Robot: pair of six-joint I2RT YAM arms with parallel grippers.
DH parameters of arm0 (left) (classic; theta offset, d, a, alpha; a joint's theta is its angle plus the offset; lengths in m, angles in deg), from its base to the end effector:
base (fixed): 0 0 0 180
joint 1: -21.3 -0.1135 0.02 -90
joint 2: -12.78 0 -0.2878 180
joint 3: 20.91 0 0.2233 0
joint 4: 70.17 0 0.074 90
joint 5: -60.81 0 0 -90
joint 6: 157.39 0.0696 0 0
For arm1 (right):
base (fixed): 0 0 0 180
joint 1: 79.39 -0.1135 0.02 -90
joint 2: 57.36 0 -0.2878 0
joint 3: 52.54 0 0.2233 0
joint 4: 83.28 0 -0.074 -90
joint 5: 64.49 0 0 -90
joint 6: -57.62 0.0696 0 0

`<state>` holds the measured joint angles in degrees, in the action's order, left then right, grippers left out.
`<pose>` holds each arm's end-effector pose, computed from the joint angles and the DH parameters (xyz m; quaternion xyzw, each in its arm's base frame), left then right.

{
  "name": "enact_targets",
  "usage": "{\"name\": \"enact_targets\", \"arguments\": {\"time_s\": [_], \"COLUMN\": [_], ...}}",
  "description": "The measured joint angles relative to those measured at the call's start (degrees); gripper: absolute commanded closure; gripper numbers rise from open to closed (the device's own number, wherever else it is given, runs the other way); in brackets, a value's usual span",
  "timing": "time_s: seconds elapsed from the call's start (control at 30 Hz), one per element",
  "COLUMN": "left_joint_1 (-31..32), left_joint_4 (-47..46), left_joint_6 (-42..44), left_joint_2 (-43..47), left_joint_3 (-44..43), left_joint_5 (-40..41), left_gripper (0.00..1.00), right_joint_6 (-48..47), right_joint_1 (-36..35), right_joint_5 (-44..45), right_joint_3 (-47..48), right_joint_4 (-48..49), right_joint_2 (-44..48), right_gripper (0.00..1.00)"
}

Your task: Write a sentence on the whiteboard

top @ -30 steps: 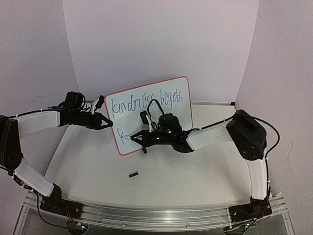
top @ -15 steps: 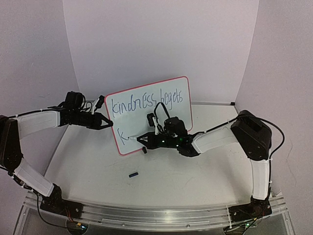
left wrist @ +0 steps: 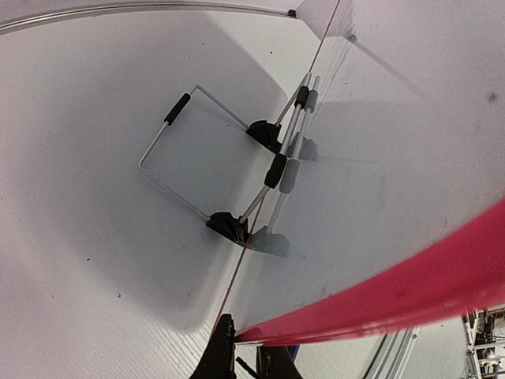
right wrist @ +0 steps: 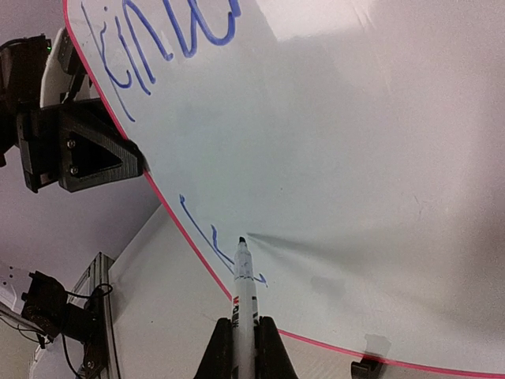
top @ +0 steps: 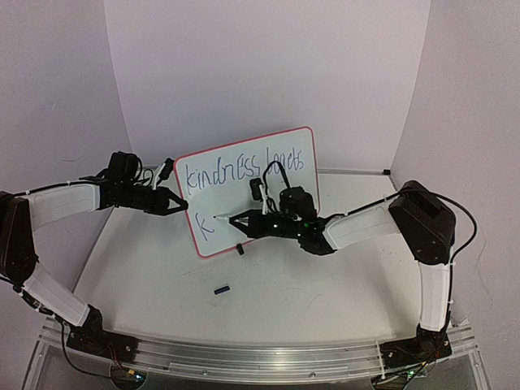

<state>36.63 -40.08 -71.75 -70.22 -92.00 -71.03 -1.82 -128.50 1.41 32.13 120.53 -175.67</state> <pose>0.2741 -0.1233 0.2689 0.2261 0.8355 -0.3864 0.3186 0.2914 0.3799 0.2197 -0.2533 0.7168 0.5260 0.3813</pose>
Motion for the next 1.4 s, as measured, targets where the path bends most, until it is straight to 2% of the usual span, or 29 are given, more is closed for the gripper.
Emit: {"name": "enact_targets", "arguments": {"time_s": [0.4, 1.0, 1.4], "left_joint_1": [0.00, 0.09, 0.26], "left_joint_4": [0.02, 0.02, 0.02], "left_joint_6": [0.02, 0.04, 0.06], "left_joint_2": [0.00, 0.07, 0.11], "left_joint_3": [0.00, -0.02, -0.02], "left_joint_5": [0.05, 0.11, 0.22], "left_gripper": [1.00, 1.00, 1.00], "right_joint_6": [1.08, 1.20, 0.14], "right_joint_1": [0.24, 0.36, 0.34], "right_joint_5": [-1.00, -1.37, -3.56], "right_joint_3": [2.06, -2.24, -3.27], "right_joint_4": [-0.26, 0.00, 1.03], "right_joint_2": [-1.74, -1.72, 1.80], "right_gripper": [1.00, 1.00, 1.00]}}
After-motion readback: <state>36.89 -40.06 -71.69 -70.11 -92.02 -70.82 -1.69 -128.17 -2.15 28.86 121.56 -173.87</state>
